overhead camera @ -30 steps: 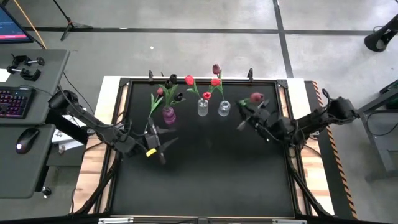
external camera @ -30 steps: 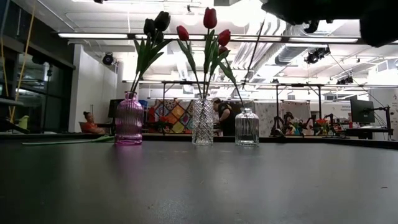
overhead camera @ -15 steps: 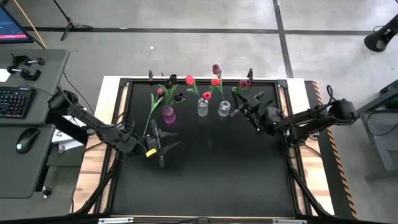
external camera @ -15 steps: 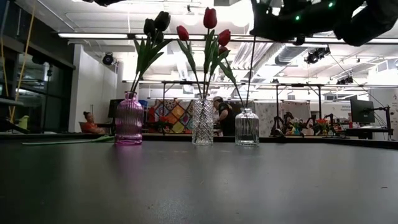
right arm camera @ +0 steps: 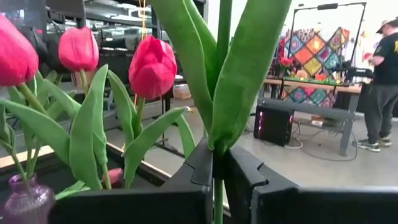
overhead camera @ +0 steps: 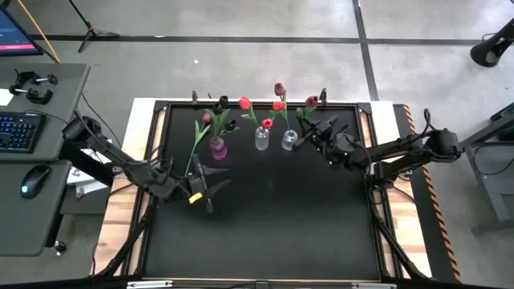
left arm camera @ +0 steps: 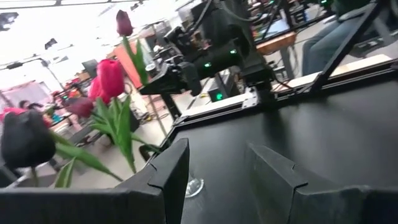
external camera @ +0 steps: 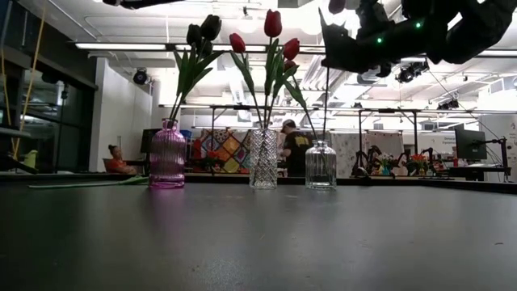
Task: Sort flowers into vase by color
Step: Put the bottom dark red flower into the right transparent vase
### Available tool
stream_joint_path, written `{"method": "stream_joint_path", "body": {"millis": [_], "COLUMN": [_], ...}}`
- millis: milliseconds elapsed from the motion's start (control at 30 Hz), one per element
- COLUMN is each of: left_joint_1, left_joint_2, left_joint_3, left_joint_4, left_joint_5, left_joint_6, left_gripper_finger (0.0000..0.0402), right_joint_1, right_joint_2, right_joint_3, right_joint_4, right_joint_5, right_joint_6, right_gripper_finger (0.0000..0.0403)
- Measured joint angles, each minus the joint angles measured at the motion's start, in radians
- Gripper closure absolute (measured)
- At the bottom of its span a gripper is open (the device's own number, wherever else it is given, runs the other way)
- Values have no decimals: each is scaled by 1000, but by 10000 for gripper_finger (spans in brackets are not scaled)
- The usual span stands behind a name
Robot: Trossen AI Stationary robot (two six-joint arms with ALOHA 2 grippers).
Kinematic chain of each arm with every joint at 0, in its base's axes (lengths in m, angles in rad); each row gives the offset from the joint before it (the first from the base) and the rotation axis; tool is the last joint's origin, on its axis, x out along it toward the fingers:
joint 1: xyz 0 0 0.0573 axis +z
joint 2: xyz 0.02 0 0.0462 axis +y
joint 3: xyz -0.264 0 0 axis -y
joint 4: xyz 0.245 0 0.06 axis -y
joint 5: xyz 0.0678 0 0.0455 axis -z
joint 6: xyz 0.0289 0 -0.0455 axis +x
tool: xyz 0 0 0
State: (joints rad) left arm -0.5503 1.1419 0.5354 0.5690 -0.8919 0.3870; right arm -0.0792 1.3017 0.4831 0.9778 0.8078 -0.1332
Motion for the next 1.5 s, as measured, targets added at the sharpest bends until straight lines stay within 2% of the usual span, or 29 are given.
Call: {"method": "stream_joint_path", "body": {"millis": [267,600,800,933,1067,1267,1500], "left_joint_1": [-15,-14,-14,-12,5,71,121], "left_joint_2": [-16,-78,-94,-112,-131,-156,-157], "left_joint_3": [0,0,1,0,1,1,1], "left_joint_4": [2,-85,-141,-202,-268,-371,-387], "left_joint_5": [-54,-69,-178,-225,-187,-25,27], "left_joint_6": [-46,-134,-179,-238,-327,-453,-491], "left_gripper_finger": [262,269,269,269,269,269,269], "right_joint_1": [0,1,16,56,108,175,165], "right_joint_2": [0,0,-9,-51,-118,-246,-311], "right_joint_3": [0,0,0,0,0,0,1], "right_joint_4": [-8,-48,-48,-47,-73,-326,-594], "right_joint_5": [-1,-7,60,160,209,204,84], "right_joint_6": [50,104,16,-73,-108,25,235], "right_gripper_finger": [344,194,130,117,117,116,116]}}
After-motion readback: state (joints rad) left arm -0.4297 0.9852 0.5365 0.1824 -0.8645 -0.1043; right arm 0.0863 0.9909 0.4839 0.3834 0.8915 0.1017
